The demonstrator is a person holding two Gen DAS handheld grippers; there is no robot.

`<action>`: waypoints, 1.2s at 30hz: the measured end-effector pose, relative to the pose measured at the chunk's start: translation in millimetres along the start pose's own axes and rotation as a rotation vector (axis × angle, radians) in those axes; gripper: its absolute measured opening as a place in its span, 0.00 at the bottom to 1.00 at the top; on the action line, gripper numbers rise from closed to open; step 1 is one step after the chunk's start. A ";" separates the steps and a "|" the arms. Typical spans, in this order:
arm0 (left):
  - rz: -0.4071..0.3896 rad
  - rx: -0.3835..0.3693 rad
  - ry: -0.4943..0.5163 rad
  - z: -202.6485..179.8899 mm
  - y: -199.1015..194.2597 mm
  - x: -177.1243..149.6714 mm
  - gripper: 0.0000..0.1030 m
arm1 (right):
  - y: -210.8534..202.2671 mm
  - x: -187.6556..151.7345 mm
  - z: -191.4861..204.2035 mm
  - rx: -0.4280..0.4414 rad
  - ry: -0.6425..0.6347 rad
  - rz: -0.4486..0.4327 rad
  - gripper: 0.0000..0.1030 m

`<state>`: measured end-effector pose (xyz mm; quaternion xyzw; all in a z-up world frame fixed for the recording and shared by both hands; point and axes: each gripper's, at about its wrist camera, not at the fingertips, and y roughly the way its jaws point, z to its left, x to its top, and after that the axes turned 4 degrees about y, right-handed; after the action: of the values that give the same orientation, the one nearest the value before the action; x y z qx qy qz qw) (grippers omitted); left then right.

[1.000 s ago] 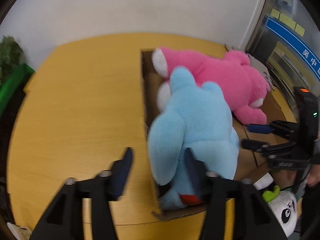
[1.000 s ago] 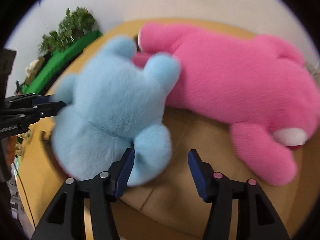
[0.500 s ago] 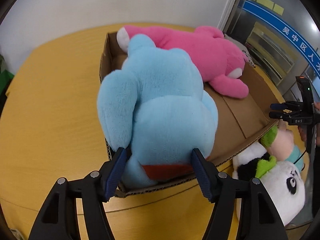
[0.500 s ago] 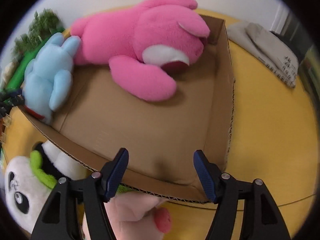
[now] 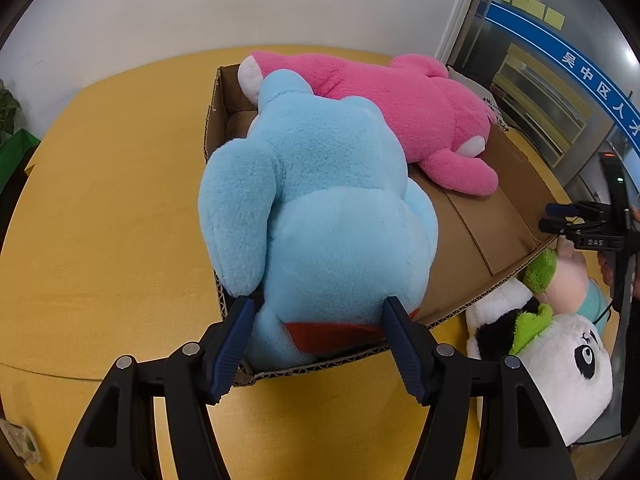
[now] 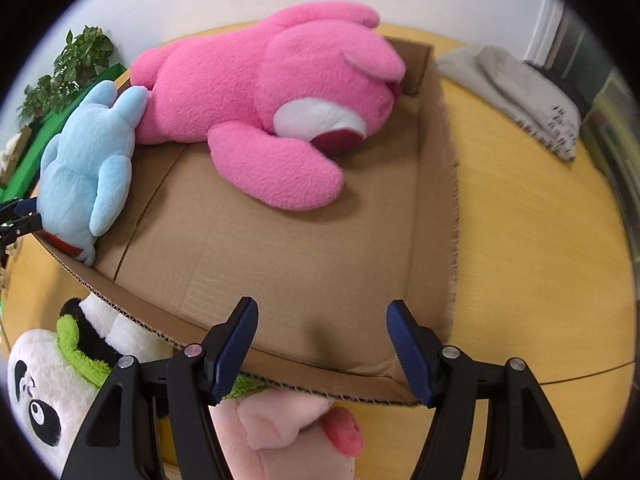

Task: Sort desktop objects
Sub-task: 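Open both tools and withdraw from the light-blue bear, then close both tools on the white-black panda plush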

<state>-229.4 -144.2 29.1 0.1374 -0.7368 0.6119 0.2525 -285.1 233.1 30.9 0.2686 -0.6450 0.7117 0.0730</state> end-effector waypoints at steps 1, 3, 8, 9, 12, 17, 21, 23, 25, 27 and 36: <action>-0.006 0.009 -0.004 -1.4 -5.2 -1.2 0.69 | -13.1 -2.0 3.6 -0.011 -0.011 -0.044 0.65; -0.050 0.032 0.011 -10.8 -26.8 -6.7 0.78 | -50.8 -9.5 14.4 0.027 -0.038 -0.151 0.65; -0.176 -0.144 0.022 -46.5 -84.1 -40.6 1.00 | -139.7 -67.9 64.3 0.277 -0.162 -0.335 0.80; -0.182 -0.188 0.022 -54.2 -88.4 -48.5 1.00 | -144.6 -81.7 76.1 0.315 -0.191 -0.337 0.80; -0.173 -0.265 0.027 -80.3 -86.2 -72.6 1.00 | -128.1 -111.1 99.3 0.354 -0.218 -0.293 0.80; -0.102 -0.339 0.023 -113.3 -44.3 -92.6 1.00 | -84.3 -132.9 94.8 0.419 -0.082 -0.208 0.79; -0.051 -0.438 0.011 -124.0 -23.5 -108.2 0.94 | -75.7 -146.3 103.8 0.444 -0.063 -0.177 0.82; -0.054 -0.484 -0.013 -121.0 -25.5 -116.1 0.87 | -79.9 -156.5 111.4 0.429 -0.085 -0.175 0.83; -0.065 -0.493 -0.027 -118.6 -34.3 -124.7 0.83 | -87.1 -166.7 110.1 0.467 -0.080 -0.180 0.83; -0.072 -0.480 -0.030 -117.8 -42.8 -133.2 0.82 | -94.9 -175.2 110.2 0.497 -0.098 -0.189 0.83; -0.136 -0.465 -0.017 -109.2 -57.5 -129.4 0.94 | -97.4 -159.2 108.8 0.335 -0.302 -0.190 0.83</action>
<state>-69.6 -64.2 20.6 0.1300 -0.8489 0.4065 0.3119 -75.4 182.9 43.2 0.4397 -0.4935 0.7504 -0.0030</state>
